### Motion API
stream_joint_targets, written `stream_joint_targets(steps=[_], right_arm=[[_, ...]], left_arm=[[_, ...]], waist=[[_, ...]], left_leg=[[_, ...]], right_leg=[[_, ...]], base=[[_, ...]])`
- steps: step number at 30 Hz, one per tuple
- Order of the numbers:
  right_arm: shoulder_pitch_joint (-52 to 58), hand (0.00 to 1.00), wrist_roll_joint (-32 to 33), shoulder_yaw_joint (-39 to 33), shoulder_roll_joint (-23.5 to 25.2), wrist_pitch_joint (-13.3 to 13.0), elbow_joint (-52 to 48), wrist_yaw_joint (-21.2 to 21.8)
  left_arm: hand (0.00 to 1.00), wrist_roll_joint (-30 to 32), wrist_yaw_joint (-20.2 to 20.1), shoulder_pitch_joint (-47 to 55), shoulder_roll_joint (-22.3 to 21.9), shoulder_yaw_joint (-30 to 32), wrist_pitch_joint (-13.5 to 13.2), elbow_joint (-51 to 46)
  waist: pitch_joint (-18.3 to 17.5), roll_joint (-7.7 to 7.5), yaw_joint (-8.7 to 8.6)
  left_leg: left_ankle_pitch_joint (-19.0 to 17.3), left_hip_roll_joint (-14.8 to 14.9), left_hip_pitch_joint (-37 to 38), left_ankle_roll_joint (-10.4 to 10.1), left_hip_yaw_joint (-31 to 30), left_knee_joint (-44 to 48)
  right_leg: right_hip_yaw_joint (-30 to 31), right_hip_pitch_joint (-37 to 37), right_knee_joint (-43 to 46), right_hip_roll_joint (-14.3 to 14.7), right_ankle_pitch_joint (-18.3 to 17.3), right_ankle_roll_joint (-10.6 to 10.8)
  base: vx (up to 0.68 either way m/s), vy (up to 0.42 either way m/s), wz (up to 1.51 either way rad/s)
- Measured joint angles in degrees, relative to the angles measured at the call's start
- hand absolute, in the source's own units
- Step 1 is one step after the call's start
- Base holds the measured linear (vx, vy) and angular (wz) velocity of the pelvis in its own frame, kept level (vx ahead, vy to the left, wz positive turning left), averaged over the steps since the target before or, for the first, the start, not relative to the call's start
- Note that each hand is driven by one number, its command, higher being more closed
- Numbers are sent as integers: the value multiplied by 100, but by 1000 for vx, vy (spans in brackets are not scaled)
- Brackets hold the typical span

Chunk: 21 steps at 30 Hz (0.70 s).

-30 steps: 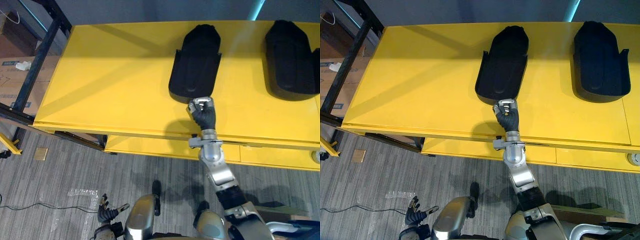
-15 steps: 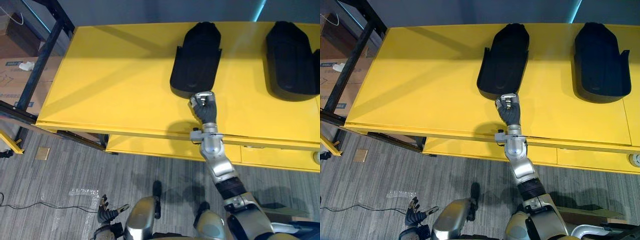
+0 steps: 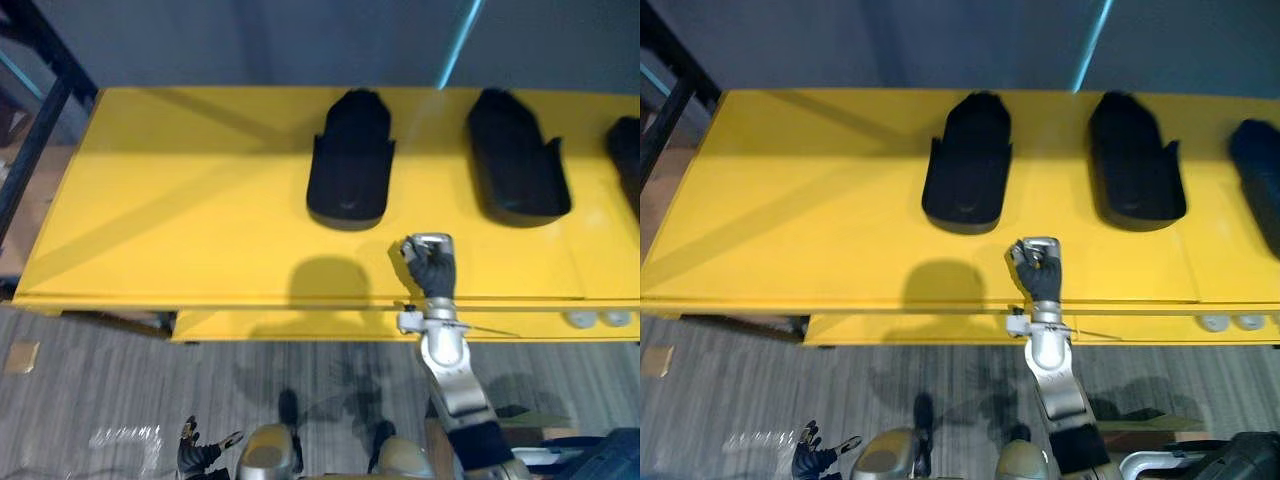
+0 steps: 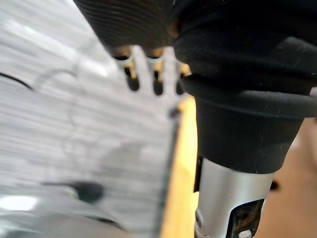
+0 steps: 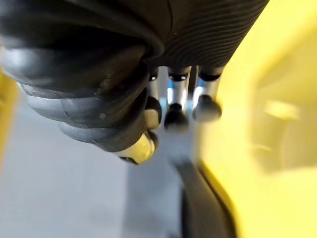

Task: Walk over and take plastic housings, then place them on the shelf

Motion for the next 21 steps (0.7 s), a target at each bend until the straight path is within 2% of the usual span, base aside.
stream_joint_targets(steps=[3, 7, 9, 10, 11, 13, 15, 16, 17, 18, 19, 20, 21], right_arm=[[384, 0, 61, -331, 13, -32, -365, -306], [968, 0, 167, -1162, 116, 100, -524, -779], [1476, 0, 252, -1652, 204, 90, -523, -984], [1612, 0, 313, -1766, 221, 71, -526, -1013], [1905, 0, 477, -1992, 265, -89, -524, -1048], [2070, 0, 587, -2102, 274, -342, -534, -1032], [2001, 0, 598, -2072, 231, -569, -540, -894], [1820, 0, 624, -1967, 151, -667, -537, -769], [1452, 0, 701, -1739, -72, -818, -473, -606], [1077, 0, 714, -1502, -240, -919, -280, -482], [904, 0, 714, -1408, -326, -924, -161, -435], [597, 0, 703, -1233, -441, -921, 53, -431], [402, 0, 705, -1133, -474, -899, 168, -460]], left_arm=[[0, 192, -5, -132, 48, -30, 81, 210], [0, 342, -37, -358, 179, -222, 186, 357], [0, 370, -38, -396, 177, -269, 207, 357], [0, 369, -39, -404, 175, -332, 206, 356], [0, 362, -49, -426, 176, -448, 206, 357], [0, 299, -51, -472, 93, -505, 205, 357], [0, 75, -50, -564, -10, -620, 186, 335], [0, -114, -39, -554, -74, -598, 154, 297], [0, -371, -29, -533, -130, -580, 136, 260], [0, -616, -6, -506, -183, -512, 130, 246], [0, -718, -3, -443, -232, -458, 93, 228], [0, -839, 4, -307, -321, -323, 2, 154], [0, -813, -2, -218, -321, -305, -77, 126]], waist=[[-200, -20, -191], [-209, -6, -414], [-224, 22, -638], [-227, 28, -689], [-242, 54, -849], [-244, 72, -934], [-237, 107, -909], [-211, 181, -861], [-130, 373, -695], [-4, 477, -592], [10, 517, -518], [1, 638, -415], [-30, 688, -411]], left_leg=[[-28, 85, 146, -74, 360, -133], [-70, 104, 163, -135, 811, -134], [-77, 108, 165, -145, 1061, -135], [-79, 109, 174, -148, 1092, -135], [-84, 108, 175, -154, 1152, -131], [-120, 108, 164, -167, 1233, -46], [-309, 95, -82, -184, 1037, 392], [-590, 108, -285, -232, 446, 783], [-1101, 57, -472, -185, -483, 1306], [-1364, -95, -563, -42, -971, 1753], [-1515, -118, -627, 10, -1213, 1946], [-1721, -118, -744, 38, -1431, 2271], [-1866, -138, -886, 66, -1450, 2522]], right_leg=[[286, -102, -93, 107, 75, 11], [697, -287, -265, 152, 146, -37], [907, -395, -323, 176, 161, -36], [961, -413, -334, 184, 161, -37], [1033, -413, -389, 189, 161, -37], [1211, -442, -452, 203, 160, -37], [1398, -662, -436, 249, 159, -39], [1564, -835, -368, 313, 177, -57], [1957, -1009, -291, 493, 200, -83], [2272, -1027, -285, 583, 269, -83], [2402, -1072, -273, 659, 308, -81], [2620, -1156, -217, 770, 345, -46], [2716, -1301, -124, 809, 340, -34]], base=[[58, 2, -62], [-32, -23, -64], [-75, -45, -54], [-80, -50, -44], [-71, -45, -33], [-123, -67, -40], [-151, -93, -48], [-168, -96, -112], [-116, -42, -148], [-116, 38, -152], [-116, 90, -125], [-160, 109, -87], [-124, 100, -60]])
